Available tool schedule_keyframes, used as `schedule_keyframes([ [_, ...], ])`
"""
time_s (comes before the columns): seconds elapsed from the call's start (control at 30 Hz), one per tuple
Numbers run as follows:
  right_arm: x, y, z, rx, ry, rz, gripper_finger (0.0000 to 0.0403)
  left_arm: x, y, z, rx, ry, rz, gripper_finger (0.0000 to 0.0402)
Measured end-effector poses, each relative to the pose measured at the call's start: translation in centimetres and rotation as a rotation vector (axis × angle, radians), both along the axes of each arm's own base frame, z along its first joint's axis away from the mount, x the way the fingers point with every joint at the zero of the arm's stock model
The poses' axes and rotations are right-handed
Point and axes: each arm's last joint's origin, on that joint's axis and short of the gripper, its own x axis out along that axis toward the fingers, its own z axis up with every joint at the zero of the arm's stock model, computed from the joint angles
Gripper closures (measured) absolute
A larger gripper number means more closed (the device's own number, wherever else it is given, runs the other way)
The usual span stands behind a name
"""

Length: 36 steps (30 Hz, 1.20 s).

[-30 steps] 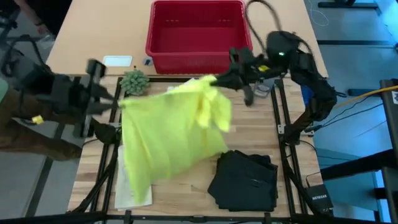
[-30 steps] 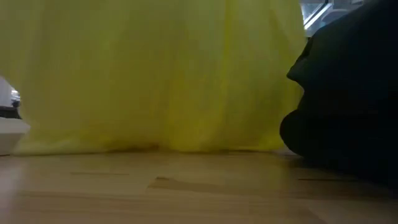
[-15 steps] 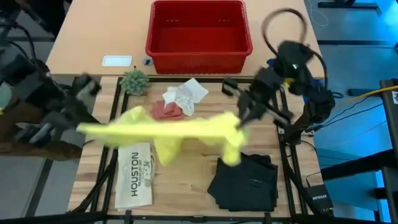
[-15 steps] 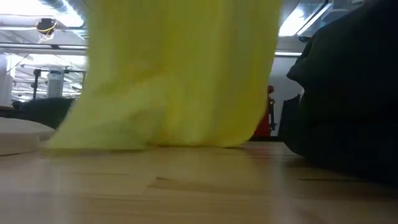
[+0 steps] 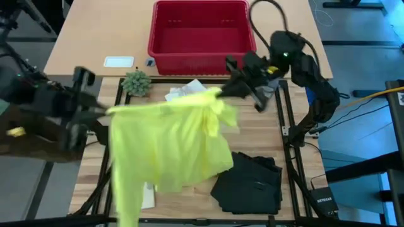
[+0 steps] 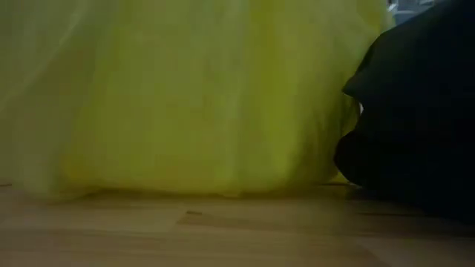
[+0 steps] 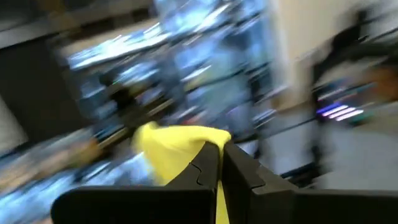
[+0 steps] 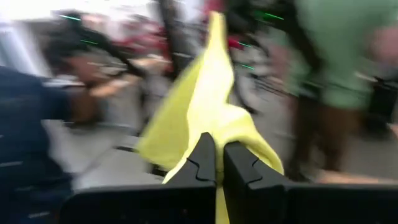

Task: Fold laundry
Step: Fold the yellow shirt

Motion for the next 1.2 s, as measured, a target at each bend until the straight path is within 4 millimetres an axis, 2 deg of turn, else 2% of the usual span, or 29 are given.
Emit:
schedule_keyframes([
  [0.23, -0.2, -3.7, -2.5, -0.074, 0.215, -0.267, 0.0403, -0.9, 2.5, -1.9, -0.005, 0.126, 0.298, 0.0401],
  [0.57, 2.0, -8.4, -5.9, -0.141, 0.387, -0.413, 0.0403, -0.2, 4.7, -4.9, -0.031, 0.263, 0.616, 0.0401],
  [0.8, 4.1, -12.6, -9.4, -0.159, 0.538, -0.505, 0.0403, 1.9, 5.5, -6.6, -0.002, 0.338, 0.773, 0.0401],
  [0.93, 4.9, -14.9, -11.3, -0.169, 0.606, -0.555, 0.0403, 3.8, 6.6, -8.4, 0.027, 0.432, 0.879, 0.0401],
  [1.2, 4.1, -20.7, -14.9, -0.205, 0.776, -0.66, 0.0403, 7.2, 10.6, -13.5, 0.018, 0.646, 1.151, 0.0401],
])
